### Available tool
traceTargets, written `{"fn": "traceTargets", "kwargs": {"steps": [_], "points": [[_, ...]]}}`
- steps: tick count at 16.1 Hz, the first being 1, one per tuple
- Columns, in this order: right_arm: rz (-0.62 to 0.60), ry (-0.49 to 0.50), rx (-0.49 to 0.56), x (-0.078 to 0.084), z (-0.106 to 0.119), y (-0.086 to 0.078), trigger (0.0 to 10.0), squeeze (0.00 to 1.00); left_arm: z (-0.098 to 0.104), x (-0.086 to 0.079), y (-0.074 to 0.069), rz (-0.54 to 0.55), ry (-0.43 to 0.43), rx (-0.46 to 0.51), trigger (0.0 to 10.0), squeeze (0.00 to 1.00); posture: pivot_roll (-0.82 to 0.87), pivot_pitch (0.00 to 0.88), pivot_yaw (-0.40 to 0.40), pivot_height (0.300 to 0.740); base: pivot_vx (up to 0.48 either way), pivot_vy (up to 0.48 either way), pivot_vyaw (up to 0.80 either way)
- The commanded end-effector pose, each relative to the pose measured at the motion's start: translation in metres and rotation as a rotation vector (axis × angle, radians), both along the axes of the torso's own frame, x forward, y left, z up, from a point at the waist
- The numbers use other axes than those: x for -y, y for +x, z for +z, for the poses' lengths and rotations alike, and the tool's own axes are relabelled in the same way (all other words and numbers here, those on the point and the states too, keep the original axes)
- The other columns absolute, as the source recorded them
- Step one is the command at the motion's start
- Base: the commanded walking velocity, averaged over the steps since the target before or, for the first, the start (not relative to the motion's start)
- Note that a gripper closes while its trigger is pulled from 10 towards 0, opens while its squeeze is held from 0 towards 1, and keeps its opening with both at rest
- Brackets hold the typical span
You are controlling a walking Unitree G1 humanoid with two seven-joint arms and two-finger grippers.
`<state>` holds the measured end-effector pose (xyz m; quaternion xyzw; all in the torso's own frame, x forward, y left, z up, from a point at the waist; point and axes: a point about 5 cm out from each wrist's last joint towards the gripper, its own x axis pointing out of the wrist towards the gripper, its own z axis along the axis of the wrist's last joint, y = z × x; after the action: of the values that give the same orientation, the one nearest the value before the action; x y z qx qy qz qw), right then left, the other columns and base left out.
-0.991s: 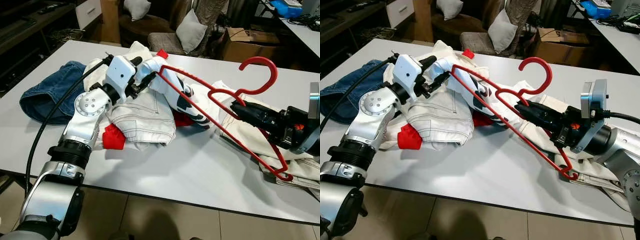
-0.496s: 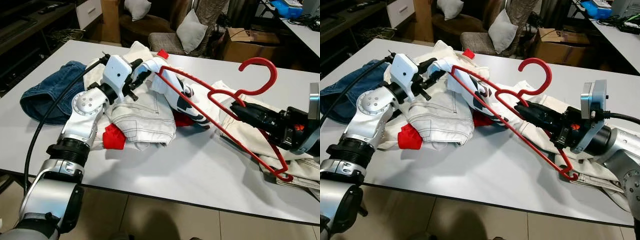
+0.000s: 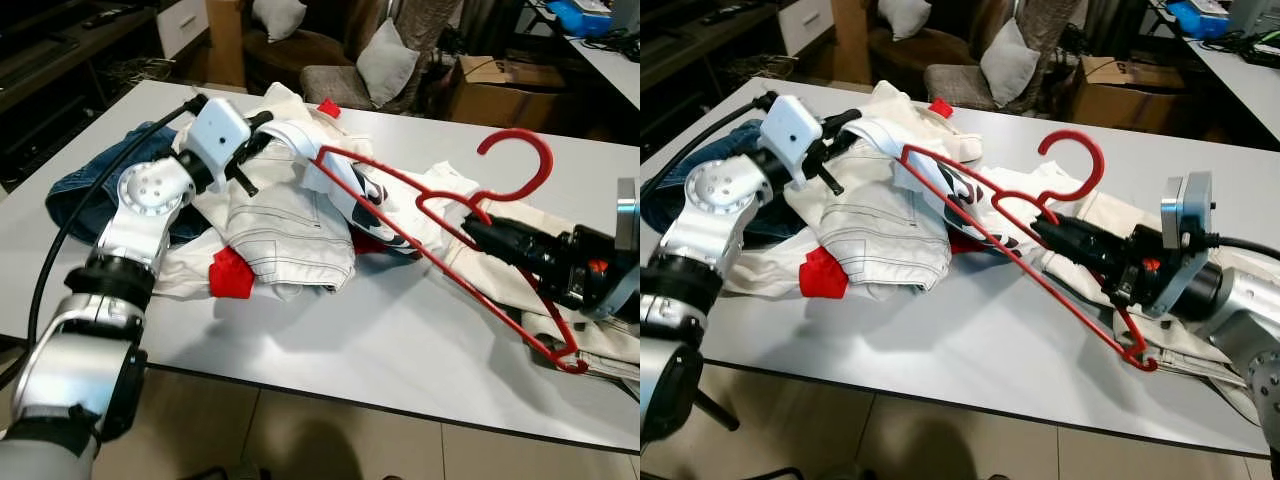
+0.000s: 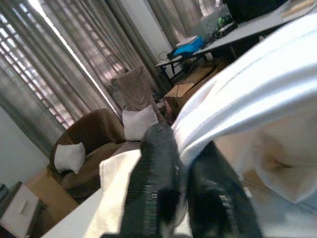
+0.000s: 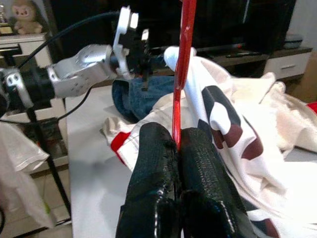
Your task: Hang hanger
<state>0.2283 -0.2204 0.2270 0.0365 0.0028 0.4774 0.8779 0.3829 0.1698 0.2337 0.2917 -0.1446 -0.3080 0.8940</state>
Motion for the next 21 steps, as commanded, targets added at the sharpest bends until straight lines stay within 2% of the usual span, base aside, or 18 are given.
{"fn": "traceTargets", "kwargs": {"steps": [1, 4, 5, 7, 8, 12, 14, 17, 18, 19, 21], "points": [[0.031, -0.039, 0.029, -0.002, 0.005, -0.005, 10.0, 0.00, 0.010, 0.002, 0.002, -0.015, 0.045, 0.030, 0.0, 0.00, -0.07, 0.000, 0.016, 0.740, 0.000, 0.000, 0.00], [0.074, -0.116, -0.022, -0.011, -0.011, -0.010, 10.0, 0.00, 0.021, 0.017, 0.004, -0.102, 0.126, 0.062, 0.0, 0.00, -0.07, 0.000, 0.019, 0.740, 0.000, 0.000, 0.00], [0.070, -0.126, -0.032, -0.015, -0.015, -0.008, 10.0, 0.00, 0.024, 0.028, 0.002, -0.167, 0.179, 0.066, 0.0, 0.00, -0.07, 0.000, 0.023, 0.740, 0.000, 0.000, 0.00], [0.033, -0.123, -0.032, -0.020, -0.019, -0.003, 10.0, 0.00, 0.021, 0.046, -0.003, -0.267, 0.235, 0.053, 0.0, 0.00, -0.07, 0.000, 0.028, 0.740, 0.000, 0.000, 0.00], [0.004, -0.119, -0.028, -0.025, -0.023, 0.002, 10.0, 0.00, 0.018, 0.060, -0.007, -0.334, 0.262, 0.042, 0.0, 0.00, -0.07, 0.000, 0.029, 0.740, 0.000, 0.000, 0.00], [-0.006, -0.126, -0.019, -0.038, -0.026, 0.009, 10.0, 0.00, 0.019, 0.073, -0.008, -0.370, 0.227, 0.029, 0.0, 0.00, -0.07, 0.000, 0.030, 0.740, 0.000, 0.000, 0.00], [0.018, -0.167, -0.026, -0.049, -0.034, 0.010, 10.0, 0.00, 0.019, 0.077, -0.006, -0.351, 0.219, 0.011, 0.0, 0.00, -0.07, 0.000, 0.023, 0.740, 0.000, 0.000, 0.00], [0.064, -0.235, -0.049, -0.063, -0.046, 0.008, 10.0, 0.00, 0.033, 0.070, 0.002, -0.255, 0.111, 0.014, 0.0, 0.00, -0.07, 0.000, 0.022, 0.740, 0.000, 0.000, 0.00], [0.067, -0.229, -0.050, -0.065, -0.047, 0.008, 10.0, 0.00, 0.041, 0.066, 0.006, -0.213, 0.038, 0.013, 0.0, 0.00, -0.06, 0.000, 0.015, 0.740, 0.000, 0.000, 0.00], [0.073, -0.216, -0.043, -0.064, -0.045, 0.007, 10.0, 0.00, 0.047, 0.056, 0.012, -0.129, -0.010, 0.015, 0.0, 0.00, -0.06, 0.000, 0.017, 0.740, 0.000, 0.000, 0.00], [0.072, -0.210, -0.036, -0.061, -0.042, 0.007, 10.0, 0.00, 0.047, 0.046, 0.016, -0.069, -0.022, 0.009, 0.0, 0.00, -0.06, 0.000, 0.018, 0.740, 0.000, 0.000, 0.00]]}}
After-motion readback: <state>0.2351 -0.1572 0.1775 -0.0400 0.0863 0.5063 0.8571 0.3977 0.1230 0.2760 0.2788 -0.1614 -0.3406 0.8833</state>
